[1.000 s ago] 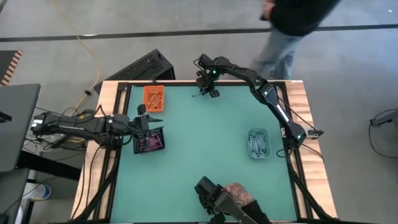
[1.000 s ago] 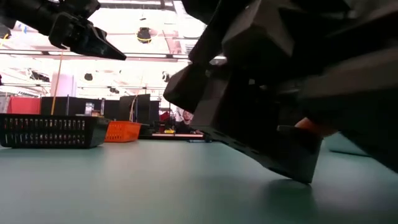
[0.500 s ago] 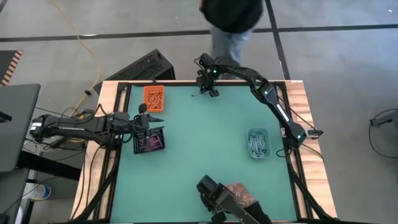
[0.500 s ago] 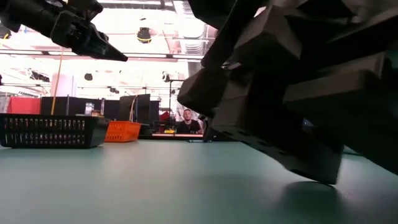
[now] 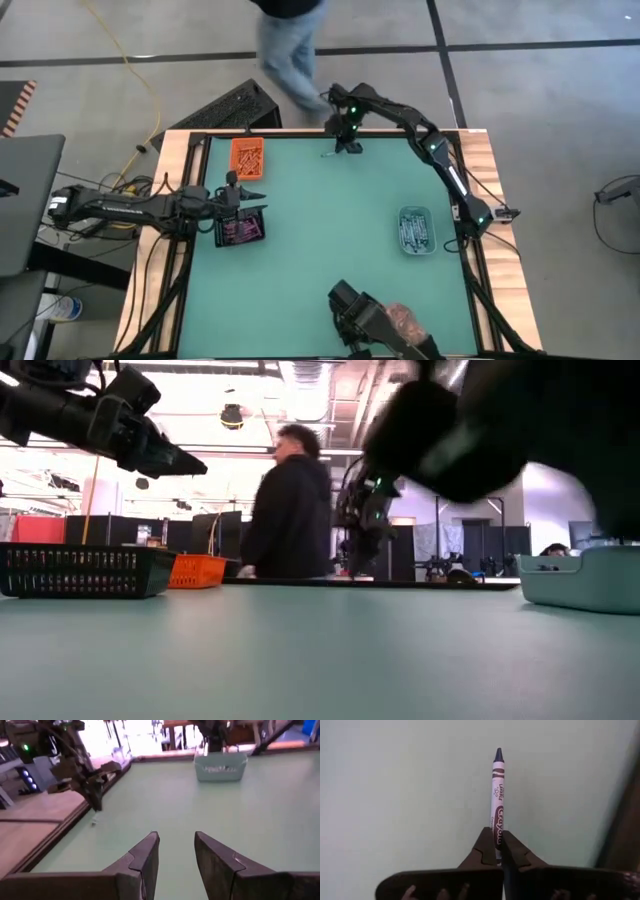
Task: Sort crayons
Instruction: Put the blue crayon into the blue bin
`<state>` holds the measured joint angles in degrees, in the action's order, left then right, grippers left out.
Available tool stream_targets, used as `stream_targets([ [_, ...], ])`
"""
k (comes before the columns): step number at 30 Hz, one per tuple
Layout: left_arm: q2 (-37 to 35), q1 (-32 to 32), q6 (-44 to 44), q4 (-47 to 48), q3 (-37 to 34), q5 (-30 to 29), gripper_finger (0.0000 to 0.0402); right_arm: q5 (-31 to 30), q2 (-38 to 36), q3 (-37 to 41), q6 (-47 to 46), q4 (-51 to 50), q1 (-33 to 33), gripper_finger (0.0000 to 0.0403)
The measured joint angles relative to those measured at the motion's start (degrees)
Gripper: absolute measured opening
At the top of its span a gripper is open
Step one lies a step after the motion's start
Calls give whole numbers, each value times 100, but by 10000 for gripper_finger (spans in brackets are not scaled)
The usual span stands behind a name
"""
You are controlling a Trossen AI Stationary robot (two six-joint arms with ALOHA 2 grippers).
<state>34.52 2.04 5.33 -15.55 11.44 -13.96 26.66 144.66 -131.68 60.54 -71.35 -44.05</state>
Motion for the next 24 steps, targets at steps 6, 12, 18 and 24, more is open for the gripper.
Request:
stream_targets([
  [6,0,24,119,-795,-295,189,116,447,-597,-17,-695,-613,116,2],
  [12,-2,217,359,-885,-305,584,116,889,-1155,-17,-554,-1808,727,1],
  [18,-4,353,385,-693,-305,854,116,512,-1891,537,-868,-1772,1391,1],
  [24,0,369,356,-201,-305,989,116,494,-3117,2266,-1761,-1144,1895,0],
])
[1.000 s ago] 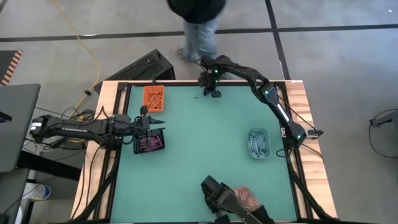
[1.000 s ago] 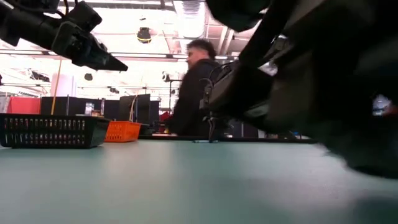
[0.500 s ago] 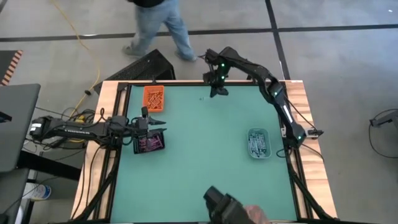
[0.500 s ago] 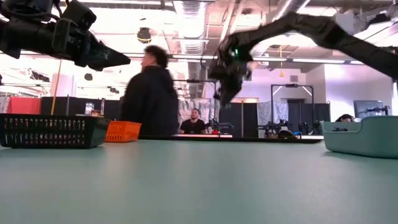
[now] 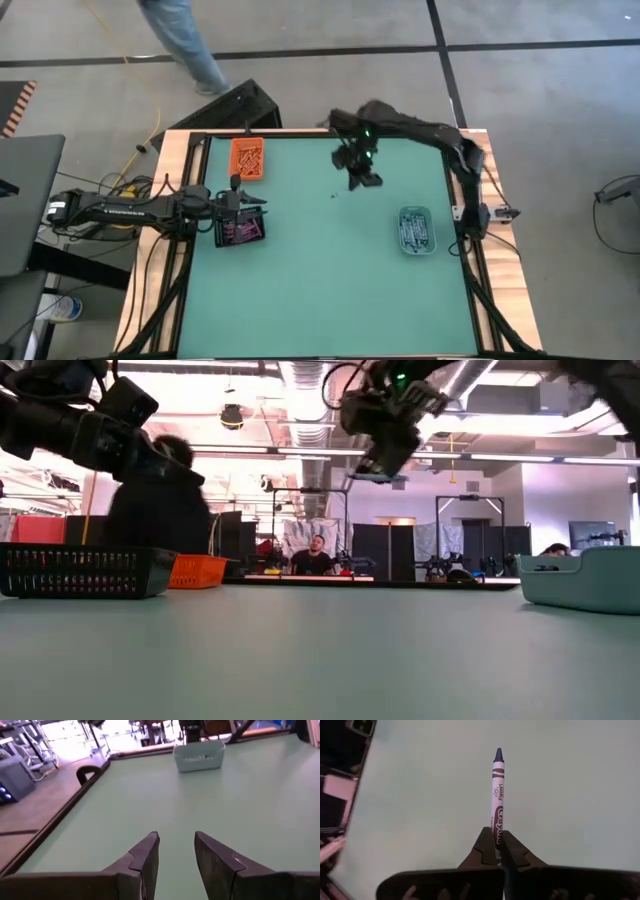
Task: Sort crayons
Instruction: Put the blue crayon into the blue bin
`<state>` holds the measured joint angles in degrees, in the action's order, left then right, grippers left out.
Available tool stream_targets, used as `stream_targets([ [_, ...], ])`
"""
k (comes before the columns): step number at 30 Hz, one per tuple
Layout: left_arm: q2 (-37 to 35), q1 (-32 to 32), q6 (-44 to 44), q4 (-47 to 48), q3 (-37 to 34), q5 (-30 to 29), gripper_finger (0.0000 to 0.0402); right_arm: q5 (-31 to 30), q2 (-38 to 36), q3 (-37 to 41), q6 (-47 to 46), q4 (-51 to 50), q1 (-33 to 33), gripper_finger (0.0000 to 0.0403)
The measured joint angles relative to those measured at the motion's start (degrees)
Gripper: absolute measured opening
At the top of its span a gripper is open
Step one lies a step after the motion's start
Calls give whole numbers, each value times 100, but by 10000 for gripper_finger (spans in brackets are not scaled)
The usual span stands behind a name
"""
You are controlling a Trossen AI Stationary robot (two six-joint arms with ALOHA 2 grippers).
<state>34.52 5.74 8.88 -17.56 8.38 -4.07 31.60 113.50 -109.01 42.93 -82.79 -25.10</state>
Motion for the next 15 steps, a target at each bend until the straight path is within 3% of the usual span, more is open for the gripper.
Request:
stream_targets([
  [6,-2,0,199,-6,0,53,116,-140,-1645,2820,-1524,1773,511,0],
  [11,-2,0,550,-195,0,132,116,-1056,-3078,4564,-3464,2980,822,0],
  [15,-2,0,552,-321,0,131,116,-2057,-4004,5580,-5391,3287,1071,0],
])
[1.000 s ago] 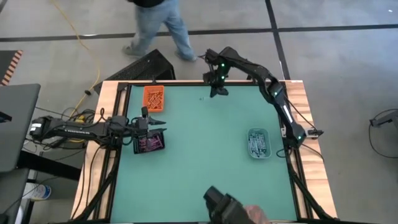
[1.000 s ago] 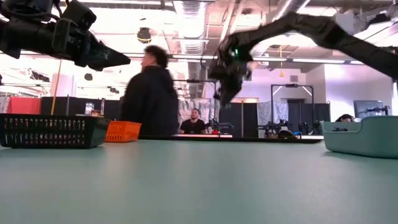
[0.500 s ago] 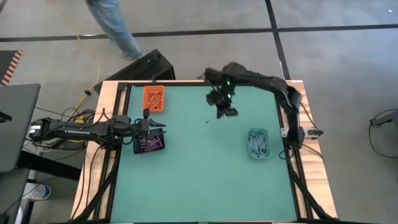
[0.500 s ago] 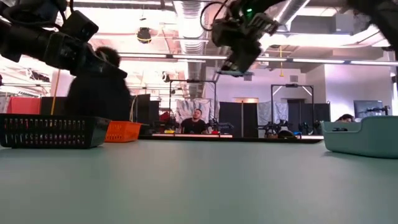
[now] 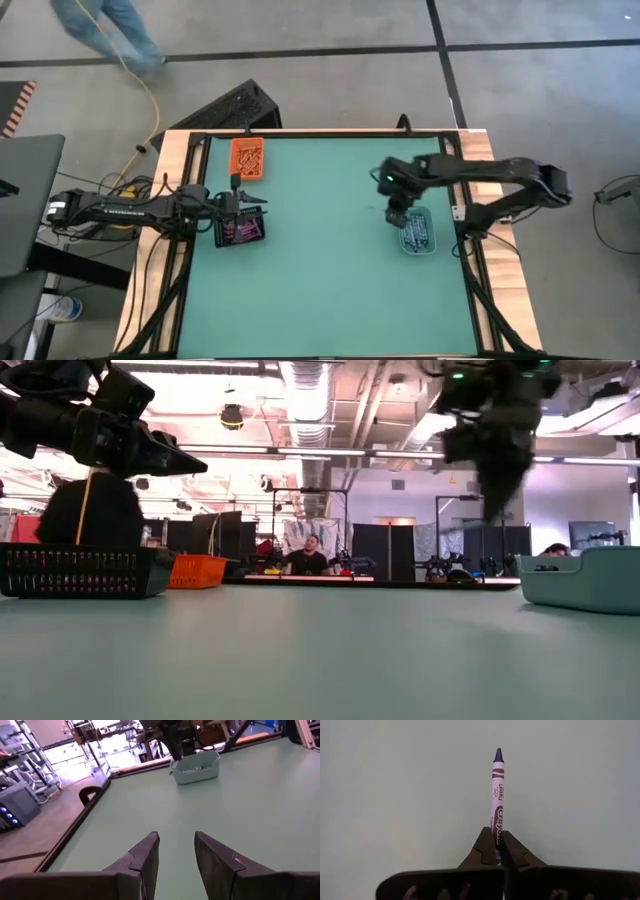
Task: Sort crayons
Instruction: Put the blue crayon into the blue bin
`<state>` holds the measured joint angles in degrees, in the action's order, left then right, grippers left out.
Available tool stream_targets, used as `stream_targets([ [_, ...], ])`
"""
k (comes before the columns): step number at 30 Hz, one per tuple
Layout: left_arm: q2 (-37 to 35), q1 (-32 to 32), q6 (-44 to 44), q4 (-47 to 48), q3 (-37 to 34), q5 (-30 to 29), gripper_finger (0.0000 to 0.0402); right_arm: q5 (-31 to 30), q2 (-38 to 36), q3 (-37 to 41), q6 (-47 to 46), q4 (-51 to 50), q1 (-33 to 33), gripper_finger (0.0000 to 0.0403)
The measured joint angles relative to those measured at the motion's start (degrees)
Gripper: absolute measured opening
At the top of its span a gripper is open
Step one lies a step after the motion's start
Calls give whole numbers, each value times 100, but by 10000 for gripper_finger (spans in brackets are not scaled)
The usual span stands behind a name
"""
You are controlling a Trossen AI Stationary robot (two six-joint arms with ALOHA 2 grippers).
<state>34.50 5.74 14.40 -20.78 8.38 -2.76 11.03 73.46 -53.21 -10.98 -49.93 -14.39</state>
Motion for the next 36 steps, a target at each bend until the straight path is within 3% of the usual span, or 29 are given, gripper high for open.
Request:
stream_targets([
  [7,0,13,-5,-30,0,-91,116,-1051,-1166,1028,-2992,-223,815,0],
  [12,-2,145,-49,-261,0,-69,116,-2061,-1607,1095,-4509,-548,1516,0],
  [16,-2,243,-56,-317,0,-45,116,-2329,-1802,1095,-5463,-866,1651,0],
  [26,0,434,-199,-317,0,-51,116,-1968,-1484,1097,-6454,-1252,2455,0],
  [32,0,594,-280,-449,0,-61,116,-2226,-1179,1097,-6612,-1220,3028,3],
  [36,0,692,-331,-521,0,-61,116,-2358,-935,1097,-6699,-1225,3085,29],
])
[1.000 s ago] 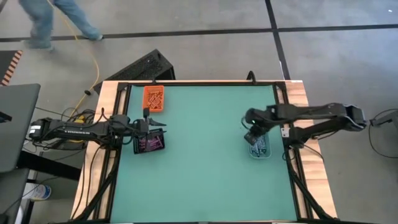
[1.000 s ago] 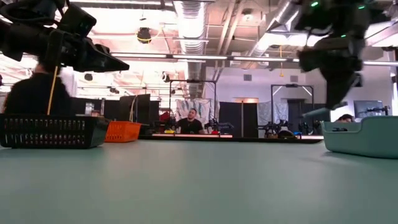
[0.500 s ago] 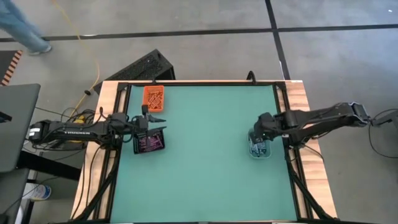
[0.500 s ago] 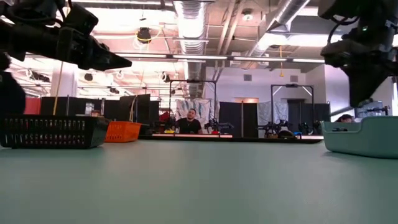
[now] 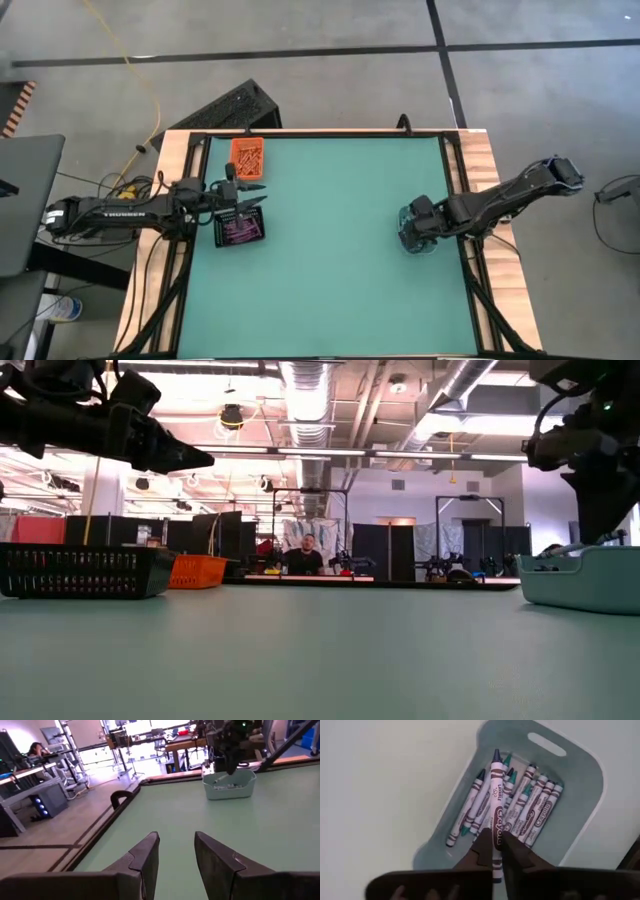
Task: Sort crayons
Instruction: Put the blue crayon into the blue bin, then return to Home Position
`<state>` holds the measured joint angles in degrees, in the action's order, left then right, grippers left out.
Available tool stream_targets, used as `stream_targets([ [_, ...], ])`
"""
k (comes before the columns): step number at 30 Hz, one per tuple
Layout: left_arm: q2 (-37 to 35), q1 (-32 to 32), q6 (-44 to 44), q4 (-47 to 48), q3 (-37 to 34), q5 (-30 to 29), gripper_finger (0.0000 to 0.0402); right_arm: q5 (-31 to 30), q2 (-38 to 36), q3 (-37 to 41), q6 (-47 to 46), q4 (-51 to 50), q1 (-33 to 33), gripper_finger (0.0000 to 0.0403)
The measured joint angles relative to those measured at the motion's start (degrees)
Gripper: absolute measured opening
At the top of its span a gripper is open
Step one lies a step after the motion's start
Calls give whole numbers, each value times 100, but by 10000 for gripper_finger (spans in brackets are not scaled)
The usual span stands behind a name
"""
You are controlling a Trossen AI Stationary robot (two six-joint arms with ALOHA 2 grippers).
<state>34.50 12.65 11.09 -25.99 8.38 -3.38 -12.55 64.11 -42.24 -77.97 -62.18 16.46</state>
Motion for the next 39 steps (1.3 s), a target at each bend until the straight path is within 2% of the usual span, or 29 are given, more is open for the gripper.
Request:
stream_targets([
  [7,0,120,-16,-50,2,4,116,25,115,0,290,-16,-47,94],
  [10,0,211,20,-51,2,4,116,185,57,0,834,83,-47,119],
  [15,0,430,-18,-59,2,208,116,98,-214,-133,2761,761,-45,139],
  [21,0,615,-349,-186,4,634,116,-229,-781,-151,6144,3042,-53,138],
  [24,0,669,-365,-213,42,703,116,-5,-1021,-162,7555,4021,-126,136],
  [26,-4,718,-377,-218,121,718,116,314,-1161,-160,8079,4261,-252,136],
  [34,-551,1393,-505,-158,138,715,116,937,-1672,-87,8558,3844,-1320,136],
  [39,-907,1915,-949,-122,-134,1005,116,1996,-2038,544,8758,4357,-2293,136],
])
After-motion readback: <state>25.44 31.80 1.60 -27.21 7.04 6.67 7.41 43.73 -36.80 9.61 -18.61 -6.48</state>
